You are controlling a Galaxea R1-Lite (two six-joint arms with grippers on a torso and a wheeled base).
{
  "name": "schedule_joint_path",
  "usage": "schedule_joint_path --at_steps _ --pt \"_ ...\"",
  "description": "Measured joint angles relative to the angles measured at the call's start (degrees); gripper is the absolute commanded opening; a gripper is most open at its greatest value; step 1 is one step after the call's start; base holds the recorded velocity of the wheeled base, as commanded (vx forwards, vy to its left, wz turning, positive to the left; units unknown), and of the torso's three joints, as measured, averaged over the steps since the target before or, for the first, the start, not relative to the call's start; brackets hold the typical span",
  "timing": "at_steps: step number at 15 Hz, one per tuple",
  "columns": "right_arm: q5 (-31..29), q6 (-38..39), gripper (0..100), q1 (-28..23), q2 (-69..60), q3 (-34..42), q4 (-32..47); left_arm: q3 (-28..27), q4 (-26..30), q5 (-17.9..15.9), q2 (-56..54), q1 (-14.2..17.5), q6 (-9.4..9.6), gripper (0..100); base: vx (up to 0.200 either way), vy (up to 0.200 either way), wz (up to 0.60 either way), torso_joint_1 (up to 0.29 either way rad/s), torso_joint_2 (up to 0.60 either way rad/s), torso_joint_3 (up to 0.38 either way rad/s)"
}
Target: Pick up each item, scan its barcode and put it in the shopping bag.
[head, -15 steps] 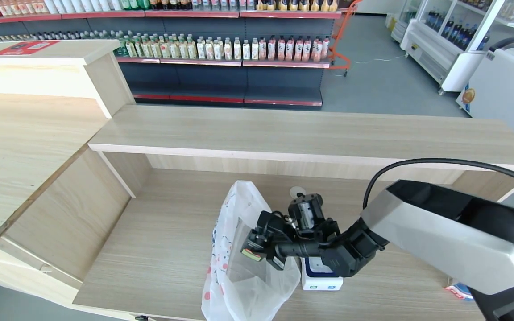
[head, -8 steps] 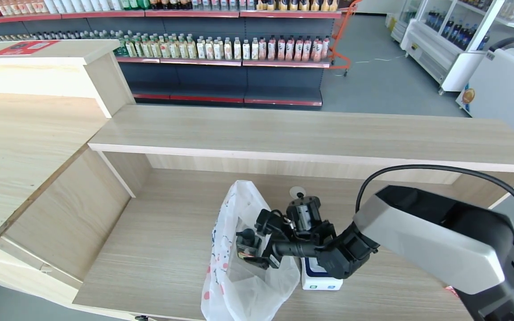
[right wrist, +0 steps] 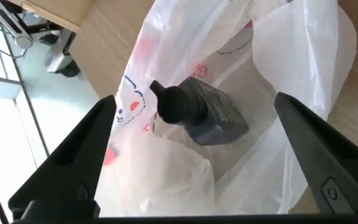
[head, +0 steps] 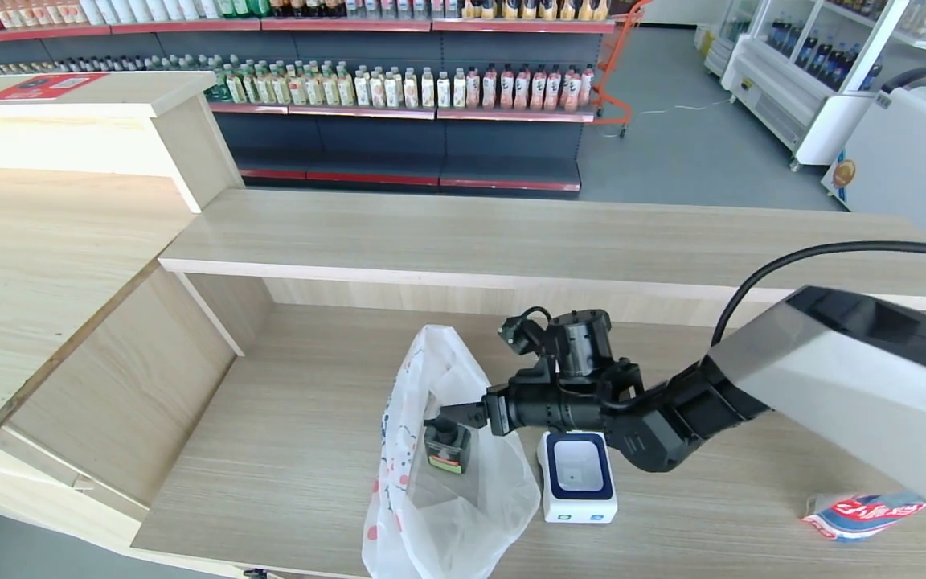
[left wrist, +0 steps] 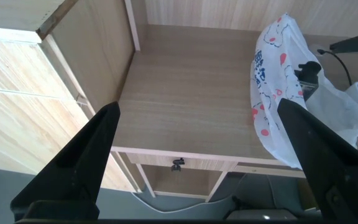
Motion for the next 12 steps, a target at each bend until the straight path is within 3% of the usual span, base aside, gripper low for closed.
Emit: schedule_joint_path --at_steps 4,8,12 --pt "0.13 2.68 100 -4.38 -14.18 13.51 4.68 0.0 0.0 0.0 -0.02 0.0 0.02 100 0.0 0.0 0.0 0.0 0.0 0.0" --pt "-0.66 -10.28 100 -13.48 -29.7 28.83 5.67 0.0 -0.02 0.0 0.0 0.0 0.0 100 0.0 0.0 0.0 0.0 0.0 0.0" --pt "-1.54 -11.02 100 -22.1 -37.85 37.61 5.83 0.0 -0.02 0.0 0.0 0.0 0.02 100 0.0 0.0 0.0 0.0 0.0 0.0"
